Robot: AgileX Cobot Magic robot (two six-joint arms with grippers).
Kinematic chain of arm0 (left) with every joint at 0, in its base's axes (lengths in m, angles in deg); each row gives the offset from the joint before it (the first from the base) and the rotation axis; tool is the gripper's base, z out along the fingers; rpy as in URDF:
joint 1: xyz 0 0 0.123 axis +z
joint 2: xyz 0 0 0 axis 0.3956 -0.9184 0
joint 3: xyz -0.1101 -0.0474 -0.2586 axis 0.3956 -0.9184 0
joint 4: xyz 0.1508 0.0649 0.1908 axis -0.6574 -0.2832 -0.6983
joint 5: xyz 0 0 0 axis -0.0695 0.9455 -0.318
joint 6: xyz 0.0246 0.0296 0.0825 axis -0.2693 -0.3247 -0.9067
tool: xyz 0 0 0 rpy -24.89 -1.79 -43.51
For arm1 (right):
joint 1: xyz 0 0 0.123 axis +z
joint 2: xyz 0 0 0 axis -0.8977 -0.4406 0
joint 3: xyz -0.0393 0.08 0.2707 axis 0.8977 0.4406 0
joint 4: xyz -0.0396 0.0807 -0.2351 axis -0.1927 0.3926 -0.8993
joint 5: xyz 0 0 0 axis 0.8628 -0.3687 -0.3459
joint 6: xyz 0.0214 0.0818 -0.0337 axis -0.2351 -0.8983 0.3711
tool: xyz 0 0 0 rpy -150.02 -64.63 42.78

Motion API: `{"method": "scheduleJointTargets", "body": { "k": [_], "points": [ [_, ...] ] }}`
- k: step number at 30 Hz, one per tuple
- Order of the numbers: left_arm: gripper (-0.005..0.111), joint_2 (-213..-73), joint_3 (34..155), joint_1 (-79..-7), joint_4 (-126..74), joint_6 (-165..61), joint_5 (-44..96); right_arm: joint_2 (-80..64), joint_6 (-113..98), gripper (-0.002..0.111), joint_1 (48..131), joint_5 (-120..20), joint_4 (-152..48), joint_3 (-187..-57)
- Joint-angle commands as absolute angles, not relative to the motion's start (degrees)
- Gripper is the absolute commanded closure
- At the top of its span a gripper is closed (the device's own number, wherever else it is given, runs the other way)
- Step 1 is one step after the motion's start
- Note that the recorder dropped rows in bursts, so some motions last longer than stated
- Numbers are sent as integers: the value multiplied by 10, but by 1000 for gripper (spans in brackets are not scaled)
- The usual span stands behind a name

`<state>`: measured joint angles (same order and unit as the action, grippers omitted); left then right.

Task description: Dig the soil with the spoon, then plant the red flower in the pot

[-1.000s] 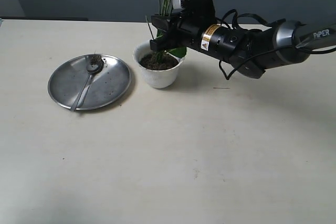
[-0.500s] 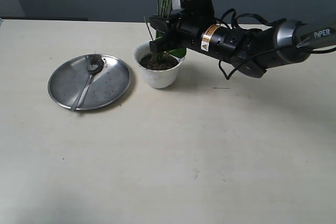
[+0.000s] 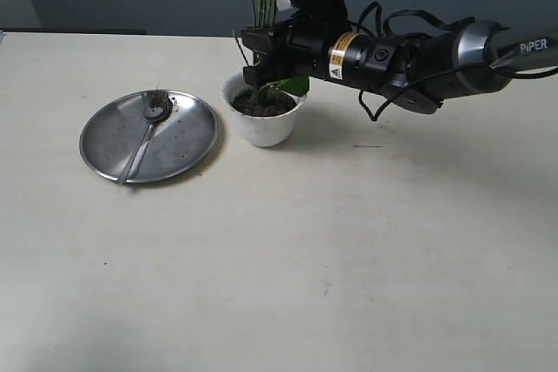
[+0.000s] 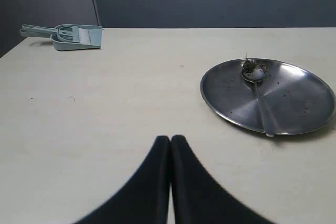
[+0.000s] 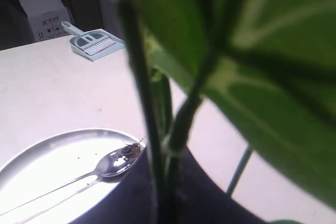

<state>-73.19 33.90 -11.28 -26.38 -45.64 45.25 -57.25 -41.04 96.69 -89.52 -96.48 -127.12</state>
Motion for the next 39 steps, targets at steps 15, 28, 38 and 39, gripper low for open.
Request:
{"method": "scheduleJointTargets", "body": {
  "k": [15,28,38,39],
  "points": [
    [106,-729,336,-116,-264,-457,447,-615,-448,109,971,-775,-1033,-1257],
    [106,-729,336,-116,-264,-457,447,-615,-448,109,971,-789,-1033,-1257],
    [106,-729,336,-116,-264,-457,447,-615,-448,89,971,-791,-1032,-1257],
    [106,-729,336,-116,-264,-457,447,-615,-448,83,971,-790,-1031,-1257]
  ]
}}
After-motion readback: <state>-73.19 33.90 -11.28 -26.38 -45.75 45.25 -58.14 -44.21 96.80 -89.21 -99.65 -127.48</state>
